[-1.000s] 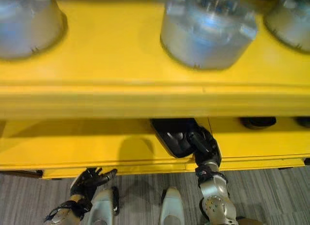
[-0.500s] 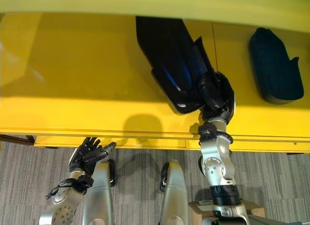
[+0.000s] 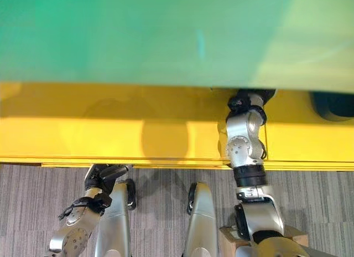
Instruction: Move parts from the plastic box to the shelf.
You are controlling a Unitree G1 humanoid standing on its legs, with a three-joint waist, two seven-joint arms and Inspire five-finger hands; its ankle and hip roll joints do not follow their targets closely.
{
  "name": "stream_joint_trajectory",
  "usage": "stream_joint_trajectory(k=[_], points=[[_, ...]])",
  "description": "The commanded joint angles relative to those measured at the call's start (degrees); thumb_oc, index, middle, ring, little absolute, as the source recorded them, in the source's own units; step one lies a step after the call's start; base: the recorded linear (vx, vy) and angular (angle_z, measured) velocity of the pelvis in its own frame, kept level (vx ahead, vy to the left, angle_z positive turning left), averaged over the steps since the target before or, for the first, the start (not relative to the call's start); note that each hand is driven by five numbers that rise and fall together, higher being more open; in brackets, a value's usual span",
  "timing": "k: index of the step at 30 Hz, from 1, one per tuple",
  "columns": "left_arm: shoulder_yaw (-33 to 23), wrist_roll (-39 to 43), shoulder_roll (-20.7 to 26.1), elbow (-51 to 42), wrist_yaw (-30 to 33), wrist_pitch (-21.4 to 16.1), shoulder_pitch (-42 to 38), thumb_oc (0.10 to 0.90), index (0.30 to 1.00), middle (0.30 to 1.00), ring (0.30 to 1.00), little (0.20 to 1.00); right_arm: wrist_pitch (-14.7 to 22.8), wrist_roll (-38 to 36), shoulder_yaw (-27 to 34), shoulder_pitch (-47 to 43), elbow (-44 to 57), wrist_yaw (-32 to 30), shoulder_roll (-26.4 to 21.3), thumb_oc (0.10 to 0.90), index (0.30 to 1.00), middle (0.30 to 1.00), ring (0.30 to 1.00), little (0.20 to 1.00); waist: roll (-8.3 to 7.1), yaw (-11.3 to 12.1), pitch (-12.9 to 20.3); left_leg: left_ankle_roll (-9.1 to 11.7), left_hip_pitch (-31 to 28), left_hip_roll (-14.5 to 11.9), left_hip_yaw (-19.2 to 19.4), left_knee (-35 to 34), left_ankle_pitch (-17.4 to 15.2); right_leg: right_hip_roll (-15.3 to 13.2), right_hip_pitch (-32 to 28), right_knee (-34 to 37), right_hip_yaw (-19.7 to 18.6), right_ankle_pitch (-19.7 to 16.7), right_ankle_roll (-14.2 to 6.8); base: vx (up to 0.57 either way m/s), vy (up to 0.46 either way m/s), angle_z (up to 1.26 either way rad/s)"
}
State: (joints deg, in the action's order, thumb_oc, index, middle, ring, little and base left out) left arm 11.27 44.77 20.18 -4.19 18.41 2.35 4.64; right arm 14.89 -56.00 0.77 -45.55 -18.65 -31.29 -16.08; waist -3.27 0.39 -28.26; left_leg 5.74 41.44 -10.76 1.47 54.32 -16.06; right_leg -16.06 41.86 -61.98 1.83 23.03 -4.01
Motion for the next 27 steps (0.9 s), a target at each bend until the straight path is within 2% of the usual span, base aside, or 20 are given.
stream_joint_trajectory(k=[1, 2, 7, 12, 21, 27], points=[[1.66, 0.83, 0.74, -5.59, 0.53, -5.39, -0.61, 0.900, 1.000, 1.000, 1.000, 1.000, 0.56, -8.05, -1.74, 3.20, -4.29, -2.48, 5.54, 0.400, 0.300, 0.300, 0.300, 0.300, 1.77, 2.03, 0.83, -0.39, -3.91, -0.68, -2.90, 3.98, -10.12, -1.53, -1.65, 2.65, -2.64, 0.81, -2.04, 0.00, 0.037, 0.01], [2.28, 0.83, 0.72, -5.19, 1.07, -5.53, -1.22, 0.900, 1.000, 1.000, 1.000, 1.000, 1.25, -9.23, -2.69, 3.53, -4.18, -2.85, 7.48, 0.400, 0.300, 0.300, 0.300, 0.300, 1.81, 1.86, 0.66, -0.41, -3.82, -0.57, -2.78, 4.05, -10.15, -1.67, -1.68, 2.62, -2.70, 0.86, -2.03, 0.00, 0.000, 0.00], [2.96, 0.77, 0.37, -4.48, 1.92, -6.06, -2.12, 0.900, 1.000, 1.000, 1.000, 1.000, 0.88, -9.32, -5.50, 5.07, -4.06, -3.40, 10.62, 0.400, 0.300, 0.300, 0.300, 0.300, 1.83, 1.70, 0.53, -0.59, -3.86, -0.25, -2.81, 3.94, -9.99, -1.80, -1.83, 2.66, -2.68, 0.69, -1.92, 0.00, 0.000, 0.00], [2.93, 0.82, -0.82, -3.52, 3.22, -6.40, -3.00, 0.900, 1.000, 1.000, 1.000, 1.000, 0.47, -11.79, -10.30, 12.24, -1.86, -1.87, 16.16, 0.400, 0.300, 0.300, 0.300, 0.300, 1.61, 1.24, -0.06, -0.58, -3.25, 0.04, -2.85, 4.70, -9.93, -1.93, -1.59, 1.89, -2.86, 0.75, -1.69, -0.01, 0.001, 0.00], [3.19, 1.12, -2.23, -3.05, 4.86, -6.51, -2.76, 0.900, 1.000, 1.000, 1.000, 1.000, 0.67, -15.96, -15.82, 25.35, 3.44, -1.11, 20.42, 0.400, 0.300, 0.300, 0.300, 0.300, 1.39, 0.16, -0.77, -0.25, -0.87, -0.12, -3.33, 7.10, -9.83, -1.92, 0.65, -0.63, -3.11, 1.12, -1.37, -0.05, -0.002, 0.00], [3.58, 2.06, -2.47, -2.88, 5.29, -6.95, -2.12, 0.900, 1.000, 1.000, 1.000, 1.000, 1.92, -18.16, -15.57, 28.46, 3.71, -1.94, 21.11, 0.400, 0.300, 0.300, 0.300, 0.300, 1.27, -0.32, -0.84, -0.28, -0.19, -0.69, -3.68, 8.02, -10.06, -1.48, 1.94, -1.65, -3.57, 1.11, -1.45, -0.02, 0.004, -0.02]])
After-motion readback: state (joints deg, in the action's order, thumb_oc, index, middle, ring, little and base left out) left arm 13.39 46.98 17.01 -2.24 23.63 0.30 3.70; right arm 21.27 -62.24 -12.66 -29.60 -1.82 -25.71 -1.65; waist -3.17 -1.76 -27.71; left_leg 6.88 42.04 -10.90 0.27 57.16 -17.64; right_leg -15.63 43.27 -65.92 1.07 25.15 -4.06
